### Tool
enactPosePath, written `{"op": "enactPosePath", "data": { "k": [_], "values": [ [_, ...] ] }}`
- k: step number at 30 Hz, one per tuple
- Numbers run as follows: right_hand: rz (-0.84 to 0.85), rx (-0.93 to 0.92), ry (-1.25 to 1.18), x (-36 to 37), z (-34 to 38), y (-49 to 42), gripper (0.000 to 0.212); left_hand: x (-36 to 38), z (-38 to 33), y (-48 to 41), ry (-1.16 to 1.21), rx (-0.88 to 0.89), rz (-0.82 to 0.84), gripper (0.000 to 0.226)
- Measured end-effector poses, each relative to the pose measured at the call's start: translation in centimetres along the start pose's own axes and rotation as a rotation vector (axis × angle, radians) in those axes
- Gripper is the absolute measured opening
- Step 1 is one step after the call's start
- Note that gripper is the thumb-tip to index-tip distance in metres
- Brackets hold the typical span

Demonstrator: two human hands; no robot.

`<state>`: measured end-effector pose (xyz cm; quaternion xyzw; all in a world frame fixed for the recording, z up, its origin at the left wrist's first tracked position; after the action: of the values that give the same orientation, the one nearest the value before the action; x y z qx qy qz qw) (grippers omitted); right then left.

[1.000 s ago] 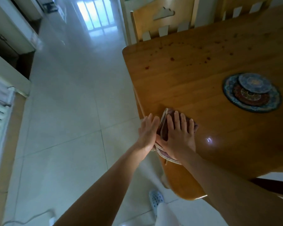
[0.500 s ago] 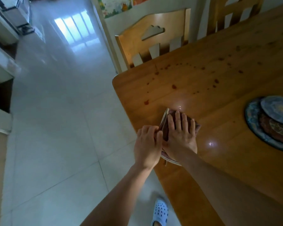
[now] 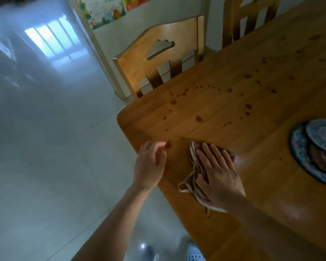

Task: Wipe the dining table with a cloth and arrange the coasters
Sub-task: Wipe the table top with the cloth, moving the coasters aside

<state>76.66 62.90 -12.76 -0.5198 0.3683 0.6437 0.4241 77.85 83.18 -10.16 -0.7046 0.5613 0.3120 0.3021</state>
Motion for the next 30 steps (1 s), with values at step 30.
{"op": "enactPosePath", "data": {
  "k": [30],
  "values": [
    [-0.094,0.373,-0.062,0.3,4.0,-28.7,0.077,-0.7,5.7,-11.1,-0.166,0.01,-0.273,0.064]
  ]
}}
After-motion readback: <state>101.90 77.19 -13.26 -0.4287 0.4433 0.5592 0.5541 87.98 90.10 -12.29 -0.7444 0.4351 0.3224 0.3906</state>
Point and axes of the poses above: each hand's wrist, its own y-axis away from the middle knuckle, its own x-axis out of the palm, z = x × y, the point moved 8 cm from there along -y, towards the middle knuckle, and after that the axes turned 1 degree about -z, right-handed, at the moved point
